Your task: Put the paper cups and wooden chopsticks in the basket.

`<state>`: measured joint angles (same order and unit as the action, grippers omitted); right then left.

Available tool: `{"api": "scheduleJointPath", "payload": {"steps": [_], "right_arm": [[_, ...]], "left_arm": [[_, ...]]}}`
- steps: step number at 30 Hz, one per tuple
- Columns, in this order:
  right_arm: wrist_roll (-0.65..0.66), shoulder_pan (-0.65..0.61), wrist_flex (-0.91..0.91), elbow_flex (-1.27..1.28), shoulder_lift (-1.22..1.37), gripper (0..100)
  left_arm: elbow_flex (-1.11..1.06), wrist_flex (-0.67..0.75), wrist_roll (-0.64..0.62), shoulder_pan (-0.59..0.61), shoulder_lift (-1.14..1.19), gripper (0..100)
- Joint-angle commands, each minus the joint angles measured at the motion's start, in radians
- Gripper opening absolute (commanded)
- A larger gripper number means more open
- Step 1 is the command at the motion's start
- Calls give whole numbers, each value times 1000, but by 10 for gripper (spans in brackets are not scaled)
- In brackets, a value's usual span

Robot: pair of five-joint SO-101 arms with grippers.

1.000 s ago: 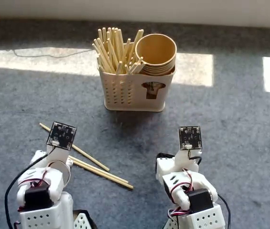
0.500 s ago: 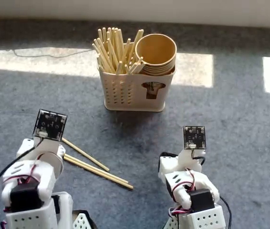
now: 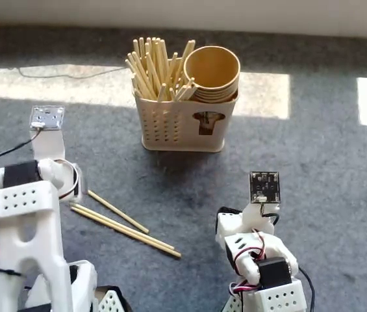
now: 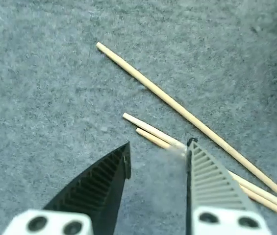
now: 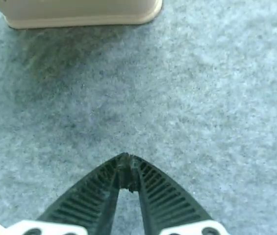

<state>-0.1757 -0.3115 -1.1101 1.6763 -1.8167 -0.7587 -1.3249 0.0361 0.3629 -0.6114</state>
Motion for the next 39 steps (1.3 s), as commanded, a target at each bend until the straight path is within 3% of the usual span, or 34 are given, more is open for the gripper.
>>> {"api": "scheduleJointPath", "payload": {"steps": [1, 11, 19, 28, 39], "right_arm": [[-9, 12, -5, 111, -19, 6], [-9, 12, -5, 111, -19, 6], [-9, 12, -5, 111, -19, 6], [-9, 13, -5, 111, -19, 6], [-9, 13, -5, 111, -19, 6]], "left_arm": [[73, 43, -92, 31, 68, 199], [70, 270, -241, 124, 274, 199], [97, 485, -252, 116, 526, 197], [332, 485, -252, 99, 780, 73], [610, 485, -252, -13, 938, 23]]}}
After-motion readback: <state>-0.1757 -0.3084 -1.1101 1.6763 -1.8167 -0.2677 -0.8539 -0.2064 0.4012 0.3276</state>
